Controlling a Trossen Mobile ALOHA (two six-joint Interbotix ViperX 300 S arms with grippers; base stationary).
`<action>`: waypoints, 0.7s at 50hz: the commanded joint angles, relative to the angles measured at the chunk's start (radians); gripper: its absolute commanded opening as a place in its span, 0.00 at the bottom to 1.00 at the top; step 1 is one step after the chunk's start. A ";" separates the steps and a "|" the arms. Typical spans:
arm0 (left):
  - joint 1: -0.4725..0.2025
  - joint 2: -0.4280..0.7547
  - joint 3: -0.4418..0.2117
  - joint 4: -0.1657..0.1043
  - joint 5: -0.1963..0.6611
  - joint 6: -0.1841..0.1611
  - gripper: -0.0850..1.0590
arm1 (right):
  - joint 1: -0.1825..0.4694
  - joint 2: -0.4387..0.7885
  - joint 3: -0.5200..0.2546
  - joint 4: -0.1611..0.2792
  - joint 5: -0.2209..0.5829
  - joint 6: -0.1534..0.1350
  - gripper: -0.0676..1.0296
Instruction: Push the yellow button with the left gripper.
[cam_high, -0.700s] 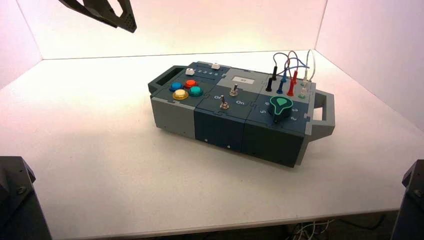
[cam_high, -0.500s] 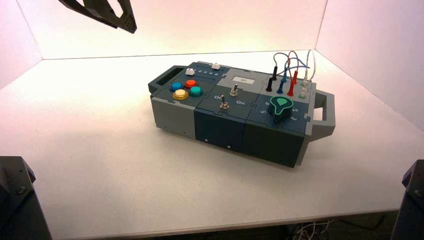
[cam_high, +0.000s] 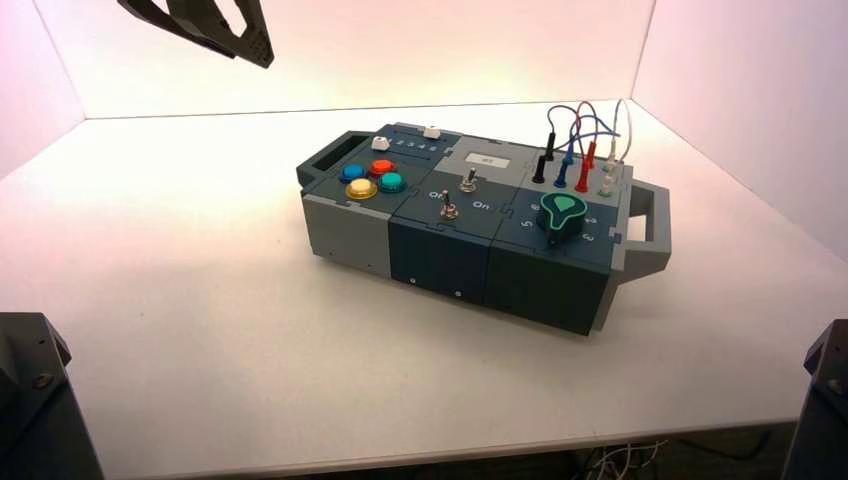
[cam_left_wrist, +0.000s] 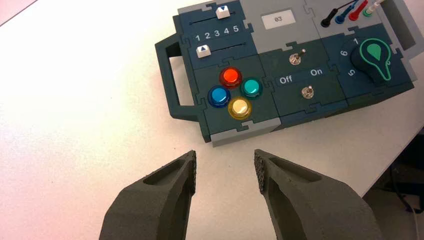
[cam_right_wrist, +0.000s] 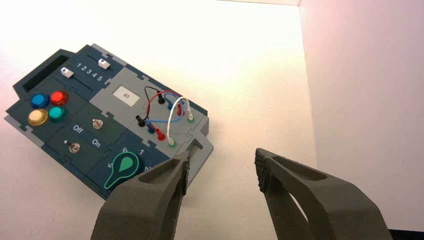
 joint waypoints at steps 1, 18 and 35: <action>-0.005 -0.003 -0.021 0.003 -0.006 0.000 0.61 | 0.002 0.028 -0.080 0.034 0.040 0.005 0.68; -0.005 0.018 -0.025 0.002 -0.003 -0.002 0.61 | 0.006 0.190 -0.170 0.176 0.268 -0.034 0.66; -0.005 0.014 -0.028 0.003 0.000 -0.002 0.61 | 0.008 0.210 -0.087 0.250 0.264 -0.034 0.47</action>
